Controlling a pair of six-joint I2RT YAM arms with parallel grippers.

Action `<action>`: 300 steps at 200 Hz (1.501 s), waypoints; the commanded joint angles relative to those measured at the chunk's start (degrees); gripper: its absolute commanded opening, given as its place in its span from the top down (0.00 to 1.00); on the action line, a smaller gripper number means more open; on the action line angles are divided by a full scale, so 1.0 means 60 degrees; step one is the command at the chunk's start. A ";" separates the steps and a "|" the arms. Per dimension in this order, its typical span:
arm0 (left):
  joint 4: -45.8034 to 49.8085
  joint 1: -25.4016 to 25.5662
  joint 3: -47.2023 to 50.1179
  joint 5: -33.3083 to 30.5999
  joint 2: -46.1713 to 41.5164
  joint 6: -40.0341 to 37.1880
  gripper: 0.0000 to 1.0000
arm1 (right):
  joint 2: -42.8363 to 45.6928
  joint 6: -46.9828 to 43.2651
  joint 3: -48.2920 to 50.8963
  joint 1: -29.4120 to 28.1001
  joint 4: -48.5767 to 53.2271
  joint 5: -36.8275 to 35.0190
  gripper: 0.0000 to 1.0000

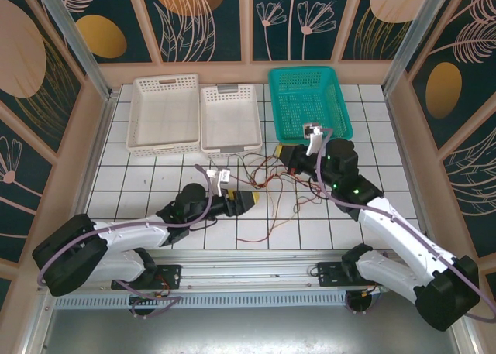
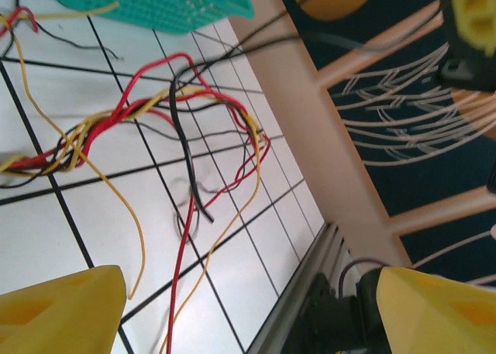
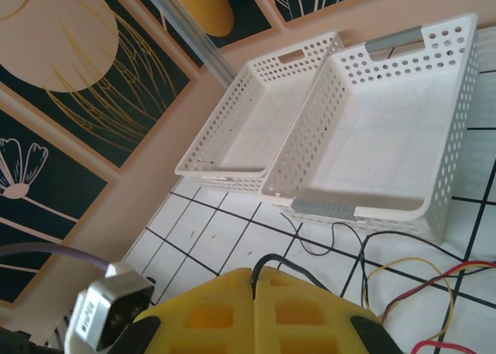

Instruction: Untangle the cables

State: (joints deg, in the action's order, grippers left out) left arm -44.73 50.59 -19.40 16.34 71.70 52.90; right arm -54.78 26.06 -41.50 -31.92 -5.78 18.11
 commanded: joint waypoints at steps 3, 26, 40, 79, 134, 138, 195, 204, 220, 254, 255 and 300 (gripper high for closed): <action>0.0002 0.0057 0.0171 0.0724 0.0140 -0.0649 0.16 | -0.0045 0.0210 -0.0616 0.0045 -0.0399 0.0335 1.00; -0.0060 0.0174 0.0050 0.0935 0.0555 -0.0889 0.16 | -0.0101 0.0270 -0.0946 0.0033 -0.0346 0.0439 1.00; 0.0001 0.0358 -0.0158 0.0954 0.0984 -0.1094 0.14 | -0.0178 0.0245 -0.1114 0.0040 -0.0255 0.0439 1.00; 0.0719 0.1032 -0.1033 0.0479 0.2087 -0.1806 0.13 | -0.0325 0.0284 -0.1408 0.0042 -0.0149 0.0547 1.00; 0.0979 0.1096 -0.1716 -0.0403 0.2674 -0.2124 0.13 | -0.0347 0.0460 -0.1668 0.0043 -0.0166 0.0863 1.00; 0.1033 0.1104 -0.1798 -0.0481 0.2715 -0.2156 0.13 | -0.0347 0.0474 -0.1664 0.0047 -0.0165 0.0884 1.00; 0.1193 0.1109 -0.2311 -0.0805 0.3655 -0.2190 0.14 | -0.0353 0.0612 -0.2412 0.0046 0.0022 0.1120 1.00; 0.1118 0.1105 -0.2355 -0.0838 0.3760 -0.2153 0.14 | -0.0378 0.0677 -0.2589 0.0037 0.0059 0.1223 1.00; 0.1098 0.1105 -0.2508 -0.0959 0.3956 -0.2166 0.13 | -0.0405 0.0782 -0.2813 0.0044 0.0082 0.1405 1.00; 0.1041 0.1100 -0.2807 -0.1168 0.4332 -0.2263 0.14 | -0.0359 0.0871 -0.2919 0.0034 0.0122 0.1523 1.00; 0.1040 0.1103 -0.2812 -0.1169 0.4343 -0.2266 0.15 | -0.0353 0.0871 -0.2923 0.0033 0.0138 0.1523 1.00; 0.0768 0.1101 -0.3131 -0.0867 0.4756 -0.2284 0.53 | -0.0204 0.0886 -0.2783 0.0046 0.0157 0.1418 1.00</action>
State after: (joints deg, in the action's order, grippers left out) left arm -38.79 57.01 -36.45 10.22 98.37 39.94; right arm -57.17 30.61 -57.36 -31.92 -3.75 25.89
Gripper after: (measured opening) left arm 0.603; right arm 0.045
